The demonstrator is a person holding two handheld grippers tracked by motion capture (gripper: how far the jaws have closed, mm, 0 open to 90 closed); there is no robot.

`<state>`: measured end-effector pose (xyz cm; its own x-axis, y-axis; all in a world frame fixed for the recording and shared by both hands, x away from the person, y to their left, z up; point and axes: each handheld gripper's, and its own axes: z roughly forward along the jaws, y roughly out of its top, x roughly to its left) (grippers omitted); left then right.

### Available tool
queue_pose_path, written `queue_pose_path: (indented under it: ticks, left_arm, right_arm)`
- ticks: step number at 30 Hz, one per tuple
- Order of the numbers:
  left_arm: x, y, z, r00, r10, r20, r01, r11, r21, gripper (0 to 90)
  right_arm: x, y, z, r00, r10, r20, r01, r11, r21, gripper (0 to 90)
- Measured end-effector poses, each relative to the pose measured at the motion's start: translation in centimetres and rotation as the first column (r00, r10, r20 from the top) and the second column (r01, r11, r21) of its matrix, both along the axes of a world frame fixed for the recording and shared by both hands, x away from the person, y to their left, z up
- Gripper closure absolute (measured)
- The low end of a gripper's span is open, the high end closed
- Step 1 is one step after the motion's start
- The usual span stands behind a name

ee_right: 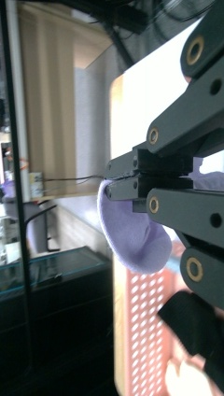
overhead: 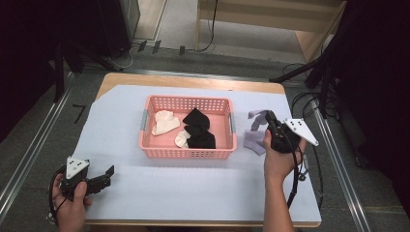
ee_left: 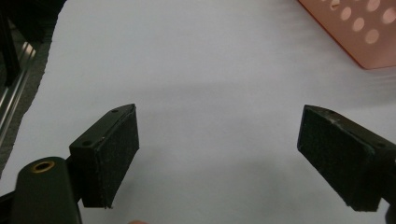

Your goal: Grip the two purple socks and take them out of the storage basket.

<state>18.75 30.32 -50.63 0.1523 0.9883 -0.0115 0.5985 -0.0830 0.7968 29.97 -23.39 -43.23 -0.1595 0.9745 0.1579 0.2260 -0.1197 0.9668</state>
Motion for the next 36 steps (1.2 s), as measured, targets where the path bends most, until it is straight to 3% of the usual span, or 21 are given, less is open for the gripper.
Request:
queue_pose_path:
  ticks: [7, 8, 10, 13, 17, 23, 27, 36]
  left_arm:
    - [0.0, 0.0, 0.0, 1.0, 0.002, 0.001, -0.002, 1.0, -0.002, 13.7]
    - [0.0, 0.0, 0.0, 1.0, 0.002, 0.001, -0.002, 1.0, -0.001, 13.7]
    - [0.0, 0.0, 0.0, 1.0, -0.002, -0.004, 0.002, 1.0, 0.004, 13.7]
    - [0.0, 0.0, 0.0, 1.0, 0.0, -0.004, 0.0, 1.0, 0.005, 13.7]
    - [0.0, -0.1, 0.0, 1.0, 0.001, -0.003, -0.001, 1.0, 0.006, 13.7]
    - [0.0, -0.1, 0.0, 1.0, 0.004, -0.002, -0.004, 1.0, 0.008, 13.7]
    - [0.0, -0.1, 0.0, 1.0, 0.002, -0.002, -0.002, 0.9999, 0.01, 13.7]
    - [0.0, -0.2, 0.0, 1.0, 0.003, 0.002, -0.003, 1.0, 0.009, 13.7]
  right_arm:
    - [0.4, -1.1, -3.3, 0.994, -0.023, -0.107, 0.024, 1.0, 0.007, 88.5]
    - [0.4, -1.3, -3.7, 0.9924, -0.019, -0.121, 0.02, 1.0, 0.004, 86.0]
    - [0.3, -1.6, -4.2, 0.9895, -0.009, -0.144, 0.011, 1.0, 0.012, 72.5]
    - [-0.1, -2.0, -4.3, 0.9917, -0.015, -0.128, 0.018, 1.0, 0.021, 52.6]
    - [-0.9, -2.7, -3.7, 0.9952, -0.014, -0.097, 0.018, 0.999, 0.039, 43.1]
    - [-2.2, -3.4, -2.9, 0.9985, 0.004, -0.055, -0.001, 0.998, 0.056, 38.0]
    - [-3.1, -3.8, -2.7, 0.9994, 0.023, -0.026, -0.022, 0.999, 0.034, 34.3]
    - [-5.1, -5.2, -3.6, 0.9992, 0.016, -0.037, -0.015, 1.0, 0.024, 28.4]
